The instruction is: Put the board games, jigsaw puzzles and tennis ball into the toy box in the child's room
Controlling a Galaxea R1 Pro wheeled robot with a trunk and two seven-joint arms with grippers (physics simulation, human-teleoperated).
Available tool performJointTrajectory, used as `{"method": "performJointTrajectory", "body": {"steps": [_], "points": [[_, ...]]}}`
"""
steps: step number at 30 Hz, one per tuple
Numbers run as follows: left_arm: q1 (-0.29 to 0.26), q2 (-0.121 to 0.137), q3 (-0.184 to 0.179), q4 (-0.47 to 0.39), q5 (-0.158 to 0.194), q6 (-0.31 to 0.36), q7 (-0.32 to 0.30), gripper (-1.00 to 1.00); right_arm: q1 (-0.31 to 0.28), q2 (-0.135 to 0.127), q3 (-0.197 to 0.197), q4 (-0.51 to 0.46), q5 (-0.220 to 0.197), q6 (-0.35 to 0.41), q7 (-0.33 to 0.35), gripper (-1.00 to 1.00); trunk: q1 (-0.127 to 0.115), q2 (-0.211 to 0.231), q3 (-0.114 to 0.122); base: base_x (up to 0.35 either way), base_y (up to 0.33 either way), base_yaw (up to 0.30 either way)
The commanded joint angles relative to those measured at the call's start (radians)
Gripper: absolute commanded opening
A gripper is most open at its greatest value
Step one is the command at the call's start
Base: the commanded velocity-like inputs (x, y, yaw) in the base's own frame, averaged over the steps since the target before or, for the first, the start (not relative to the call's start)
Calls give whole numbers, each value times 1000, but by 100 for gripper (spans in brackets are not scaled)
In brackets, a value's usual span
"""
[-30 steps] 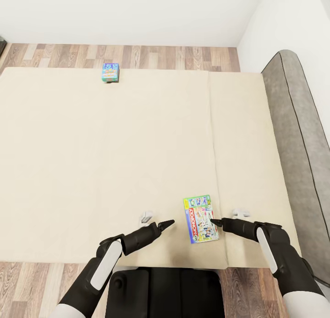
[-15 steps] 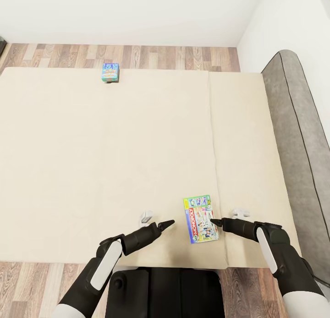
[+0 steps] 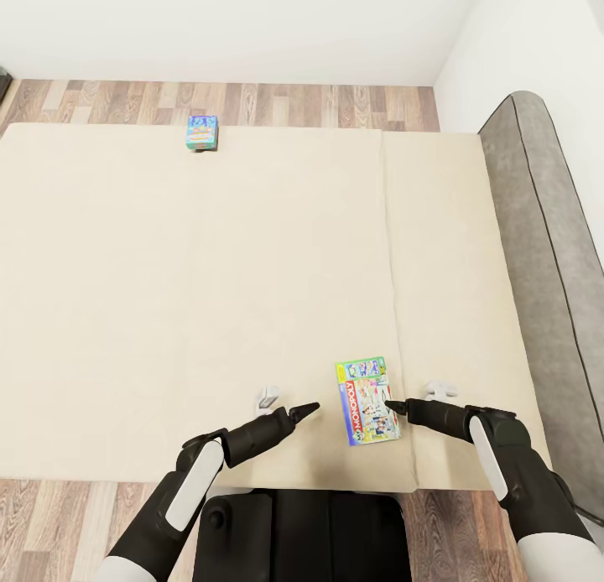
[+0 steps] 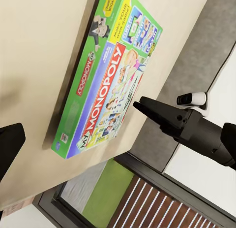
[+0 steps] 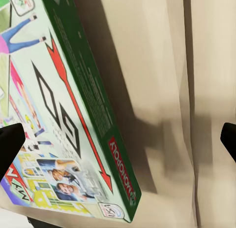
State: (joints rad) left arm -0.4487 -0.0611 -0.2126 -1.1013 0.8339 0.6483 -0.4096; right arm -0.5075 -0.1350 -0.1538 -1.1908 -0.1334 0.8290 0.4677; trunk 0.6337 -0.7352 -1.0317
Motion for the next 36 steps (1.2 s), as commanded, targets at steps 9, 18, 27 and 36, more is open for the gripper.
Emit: {"method": "performJointTrajectory", "body": {"steps": [9,18,27,36], "points": [[0,0,1,0,5,7,0,100,0,0,-1,-1,-8,6,-1,100,0,-1,-1,0,22,0],[0,0,1,0,5,7,0,100,0,0,-1,-1,-8,6,-1,100,0,-1,-1,0,113,0],[0,0,1,0,5,7,1,100,0,0,-1,-1,-8,6,-1,100,0,-1,-1,0,38,0],[0,0,1,0,5,7,1,100,0,0,-1,-1,-8,7,-1,100,0,-1,-1,0,10,0]]}}
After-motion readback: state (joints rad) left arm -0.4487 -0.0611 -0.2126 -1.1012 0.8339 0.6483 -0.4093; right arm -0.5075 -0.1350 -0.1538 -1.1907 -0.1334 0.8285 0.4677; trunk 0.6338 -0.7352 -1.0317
